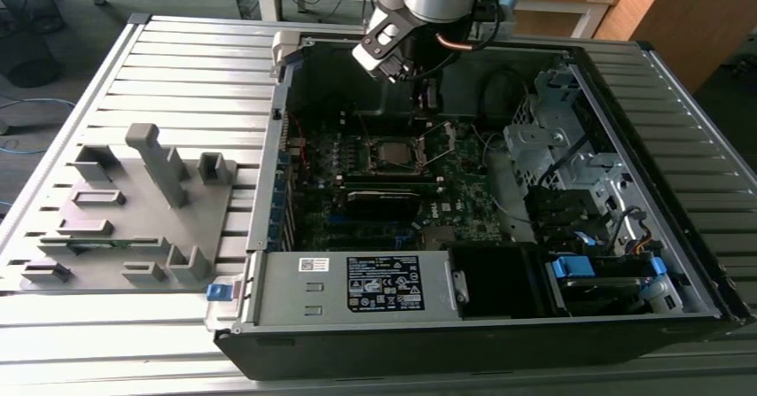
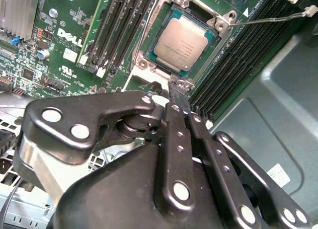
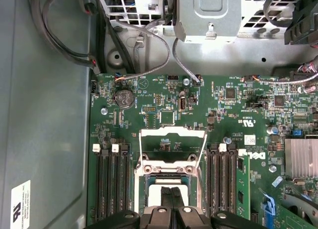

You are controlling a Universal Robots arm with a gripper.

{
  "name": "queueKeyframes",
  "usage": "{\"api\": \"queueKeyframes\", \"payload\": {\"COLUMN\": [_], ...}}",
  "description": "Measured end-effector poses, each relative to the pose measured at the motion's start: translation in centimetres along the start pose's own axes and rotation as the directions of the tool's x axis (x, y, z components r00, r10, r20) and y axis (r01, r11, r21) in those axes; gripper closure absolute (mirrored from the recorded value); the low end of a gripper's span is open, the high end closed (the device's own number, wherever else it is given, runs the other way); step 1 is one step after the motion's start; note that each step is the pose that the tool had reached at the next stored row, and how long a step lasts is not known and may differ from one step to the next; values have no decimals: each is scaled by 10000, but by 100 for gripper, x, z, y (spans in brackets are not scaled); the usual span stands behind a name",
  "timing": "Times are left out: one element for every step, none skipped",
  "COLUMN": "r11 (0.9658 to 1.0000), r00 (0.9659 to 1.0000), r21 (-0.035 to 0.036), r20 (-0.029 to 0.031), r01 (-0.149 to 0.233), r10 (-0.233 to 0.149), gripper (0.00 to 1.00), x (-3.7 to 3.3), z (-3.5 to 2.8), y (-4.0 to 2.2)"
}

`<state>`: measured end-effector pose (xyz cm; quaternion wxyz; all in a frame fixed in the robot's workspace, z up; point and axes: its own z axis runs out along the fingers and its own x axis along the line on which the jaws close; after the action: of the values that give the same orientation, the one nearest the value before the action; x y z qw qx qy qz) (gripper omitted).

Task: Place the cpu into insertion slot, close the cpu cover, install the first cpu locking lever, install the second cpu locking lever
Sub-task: 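Close the cpu cover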

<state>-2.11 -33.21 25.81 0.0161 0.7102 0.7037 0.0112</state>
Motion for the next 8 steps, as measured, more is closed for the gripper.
{"api": "queueKeyframes", "payload": {"r11": [10000,10000,10000,10000,10000,10000,10000,10000], "r00": [10000,10000,10000,10000,10000,10000,10000,10000], "r21": [1,1,0,0,0,1,0,0], "r20": [1,1,1,1,0,1,1,1], "r01": [0,0,0,-1,-2,-1,-1,-1], "r10": [0,0,0,1,2,1,1,1], "gripper": [90,90,90,90,90,90,90,90], "x": [0,0,0,0,0,0,0,0], "z": [0,1,1,1,1,1,1,1], "y": [8,15,19,19,19,20,20,21]}}
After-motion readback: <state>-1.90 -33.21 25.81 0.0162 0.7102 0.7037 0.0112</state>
